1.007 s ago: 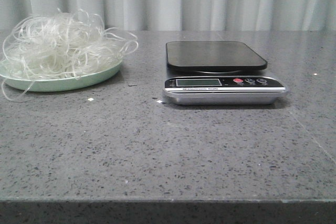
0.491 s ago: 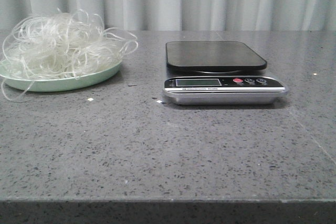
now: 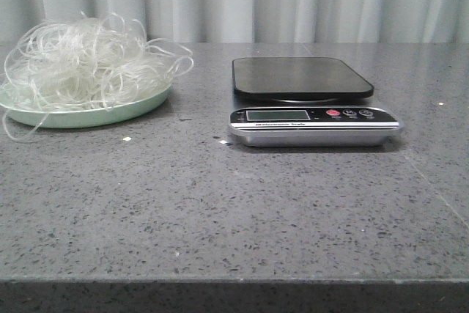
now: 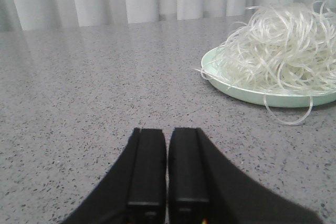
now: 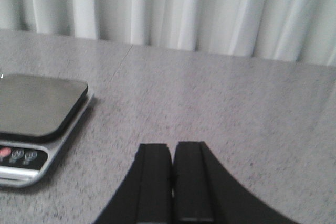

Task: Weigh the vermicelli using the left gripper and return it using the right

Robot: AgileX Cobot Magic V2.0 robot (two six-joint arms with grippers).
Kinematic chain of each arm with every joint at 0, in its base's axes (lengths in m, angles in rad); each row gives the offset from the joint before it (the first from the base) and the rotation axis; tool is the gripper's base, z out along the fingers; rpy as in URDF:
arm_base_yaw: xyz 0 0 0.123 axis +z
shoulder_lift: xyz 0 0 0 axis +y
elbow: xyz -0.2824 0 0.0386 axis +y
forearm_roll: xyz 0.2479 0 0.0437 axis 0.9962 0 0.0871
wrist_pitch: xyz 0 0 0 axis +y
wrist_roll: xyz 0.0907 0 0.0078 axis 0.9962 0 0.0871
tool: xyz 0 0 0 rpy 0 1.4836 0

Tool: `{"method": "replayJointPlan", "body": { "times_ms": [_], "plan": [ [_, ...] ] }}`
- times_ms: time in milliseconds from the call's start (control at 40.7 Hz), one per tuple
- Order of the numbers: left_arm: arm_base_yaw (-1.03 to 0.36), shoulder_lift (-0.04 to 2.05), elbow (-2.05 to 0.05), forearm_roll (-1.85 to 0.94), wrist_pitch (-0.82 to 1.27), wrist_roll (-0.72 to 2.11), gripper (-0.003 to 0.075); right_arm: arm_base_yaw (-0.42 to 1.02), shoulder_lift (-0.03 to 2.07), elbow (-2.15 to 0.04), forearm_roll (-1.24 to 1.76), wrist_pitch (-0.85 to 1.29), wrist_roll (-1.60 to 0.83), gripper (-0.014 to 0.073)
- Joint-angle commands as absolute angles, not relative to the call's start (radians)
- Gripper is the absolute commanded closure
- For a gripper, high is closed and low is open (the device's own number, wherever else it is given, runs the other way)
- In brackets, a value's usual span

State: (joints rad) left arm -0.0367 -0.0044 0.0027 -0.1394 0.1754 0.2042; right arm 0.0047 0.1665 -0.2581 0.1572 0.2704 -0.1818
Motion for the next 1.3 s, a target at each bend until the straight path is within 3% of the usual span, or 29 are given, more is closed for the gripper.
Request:
{"method": "replayJointPlan", "body": {
  "times_ms": [0, 417, 1277],
  "plan": [
    [-0.035, -0.026, 0.011, -0.142, 0.096, 0.195, 0.0583, 0.032, 0.177, -0.222, 0.161, 0.136, -0.173, 0.0442],
    [-0.035, -0.024, 0.011, -0.142, 0.096, 0.195, 0.0583, 0.058, -0.025, 0.023, 0.156, -0.033, -0.089, 0.0442],
    [-0.035, -0.024, 0.011, -0.142, 0.096, 0.195, 0.0583, 0.054, -0.028, 0.020, 0.161, -0.024, -0.069, 0.0442]
  ]
}}
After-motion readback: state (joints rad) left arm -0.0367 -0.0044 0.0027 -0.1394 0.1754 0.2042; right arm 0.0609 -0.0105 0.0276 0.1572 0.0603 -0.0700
